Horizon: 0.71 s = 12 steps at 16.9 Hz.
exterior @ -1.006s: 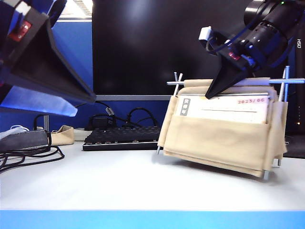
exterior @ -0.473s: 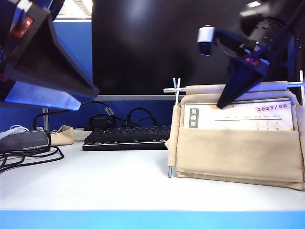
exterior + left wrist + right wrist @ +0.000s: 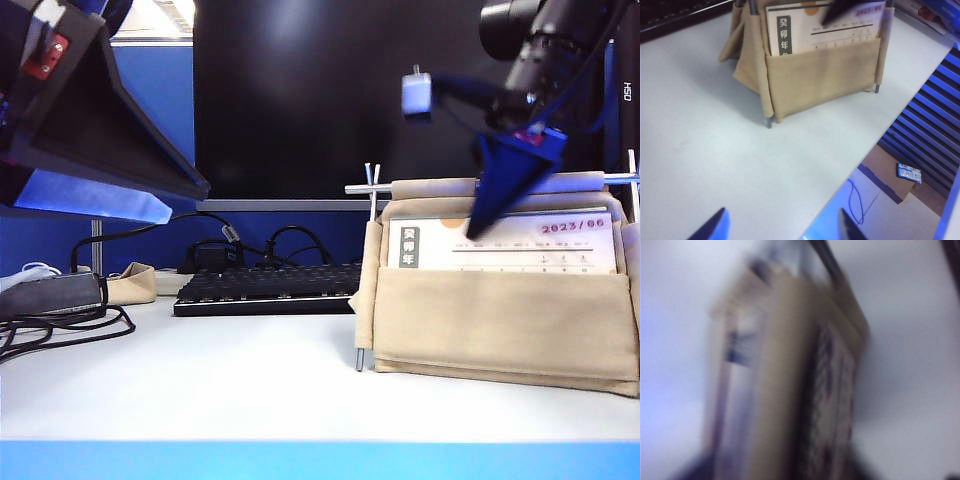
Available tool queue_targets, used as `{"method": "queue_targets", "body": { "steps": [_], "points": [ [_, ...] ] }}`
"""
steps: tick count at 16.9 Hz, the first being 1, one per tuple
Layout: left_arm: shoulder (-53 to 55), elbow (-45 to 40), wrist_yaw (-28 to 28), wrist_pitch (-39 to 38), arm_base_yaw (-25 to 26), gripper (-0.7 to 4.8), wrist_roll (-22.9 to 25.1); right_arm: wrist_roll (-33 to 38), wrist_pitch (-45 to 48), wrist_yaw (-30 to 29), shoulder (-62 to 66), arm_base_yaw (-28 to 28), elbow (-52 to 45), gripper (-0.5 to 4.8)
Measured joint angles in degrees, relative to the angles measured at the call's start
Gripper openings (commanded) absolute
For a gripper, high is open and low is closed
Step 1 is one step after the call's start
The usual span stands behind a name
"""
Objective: Turn one page of the calendar.
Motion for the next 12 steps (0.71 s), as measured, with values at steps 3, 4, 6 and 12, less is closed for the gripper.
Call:
{"method": "queue_targets", "body": {
  "steps": [3,4,6,12],
  "points": [
    [0.0,0.0,-0.02,0.0,0.0,2.82,0.0,2.93,1.51,-0.5,-1.49,-0.22,1.29,4.79],
    [0.0,0.0,-0.02,0.0,0.0,2.82,0.0,3.48,2.03,-2.05,-2.91,-0.15,1.33,4.79],
    [0.0,0.0,-0.02,0.0,0.0,2.83,0.02,5.88,3.23,-3.63,-4.57,-0.15,1.27,4.79],
    [-2.08,1.14,-0.17,2.91,0.0,1.98,0.15,16.39,5.86,-10.75,-18.29,-2.19,1.25,0.29]
  ]
}}
